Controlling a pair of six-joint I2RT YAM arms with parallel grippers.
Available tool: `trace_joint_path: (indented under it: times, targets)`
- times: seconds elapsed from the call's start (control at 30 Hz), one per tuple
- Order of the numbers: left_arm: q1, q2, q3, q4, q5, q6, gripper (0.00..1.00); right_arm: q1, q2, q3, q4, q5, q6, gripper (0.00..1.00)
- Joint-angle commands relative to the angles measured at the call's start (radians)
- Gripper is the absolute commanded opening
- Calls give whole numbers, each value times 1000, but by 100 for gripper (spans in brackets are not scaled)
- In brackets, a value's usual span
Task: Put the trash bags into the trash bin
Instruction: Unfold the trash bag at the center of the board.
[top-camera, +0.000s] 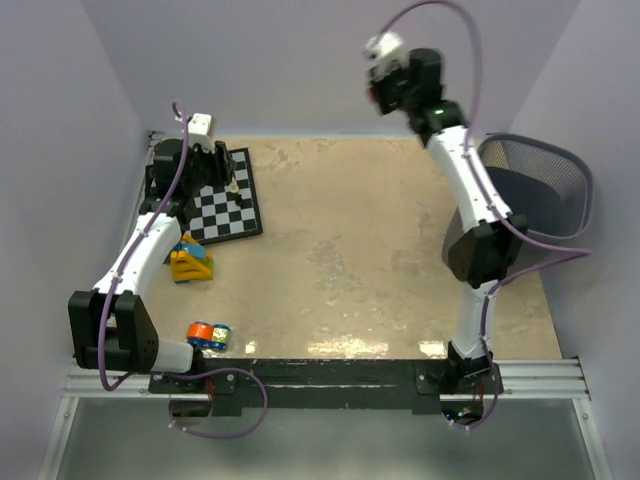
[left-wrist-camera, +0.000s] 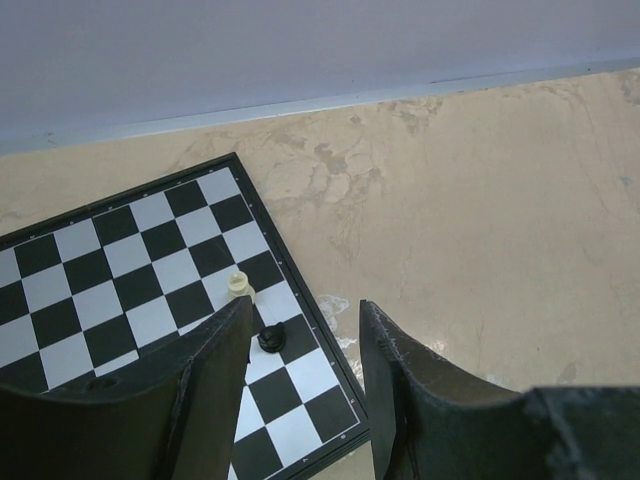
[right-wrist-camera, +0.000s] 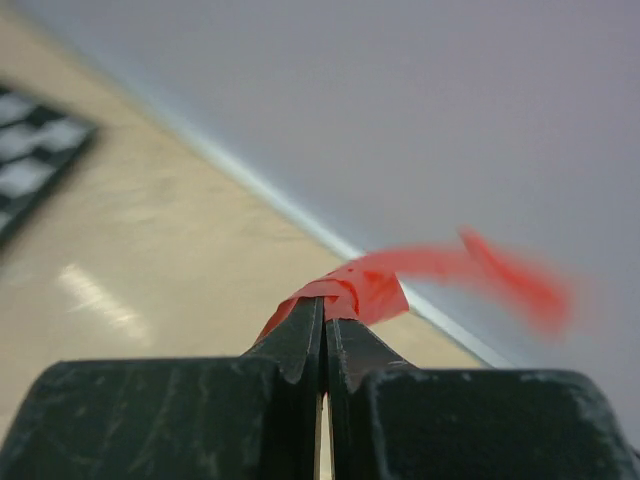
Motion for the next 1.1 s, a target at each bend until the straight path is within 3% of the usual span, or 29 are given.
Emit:
trace_joint_path:
  times: [0.0,0.07,0.17,0.3,0.4,0.47,0.53,0.6,0.67,0.73,0.8,0.83,0.9,0.97,1.07]
  targets:
    - [11,-37,16,12,-11,18,52,435,-197,-196,25,-367,-146,0]
    - [11,-51,5,9,-15,35,52,380,-231,-279,53,-293,-164,0]
    - [11,-61,-15,9,-20,44,52,207,-213,-327,91,-22,-135,0]
    - [11,-57,-24,20,-5,18,52,-35,-71,-119,36,243,59,0]
    - [11,-52,-26,30,6,-6,52,-11,-61,-105,54,182,81,0]
    - [11,-51,-24,32,9,-6,52,111,-84,-131,9,-197,-23,0]
    - [11,-49,-21,29,3,1,52,293,-119,-126,-185,-426,-313,0]
    - [11,-42,-9,15,-7,12,52,419,-173,-189,-199,-406,-350,0]
    - [11,-40,-1,11,-12,14,52,365,-218,-295,-63,-293,-235,0]
    - [11,-46,-1,9,-14,15,52,182,-198,-338,55,-83,-140,0]
    - [11,-54,-9,11,-15,14,52,-18,-62,-155,59,228,22,0]
    - [11,-54,-9,11,-14,15,52,-81,15,-22,9,299,99,0]
    - [11,-54,-20,15,-8,7,52,-125,74,88,20,253,152,0]
    - [13,-46,-20,20,-1,-3,52,-18,48,36,50,156,114,0]
    - [13,-39,-6,21,6,-8,52,285,-19,-33,-164,-345,-166,0]
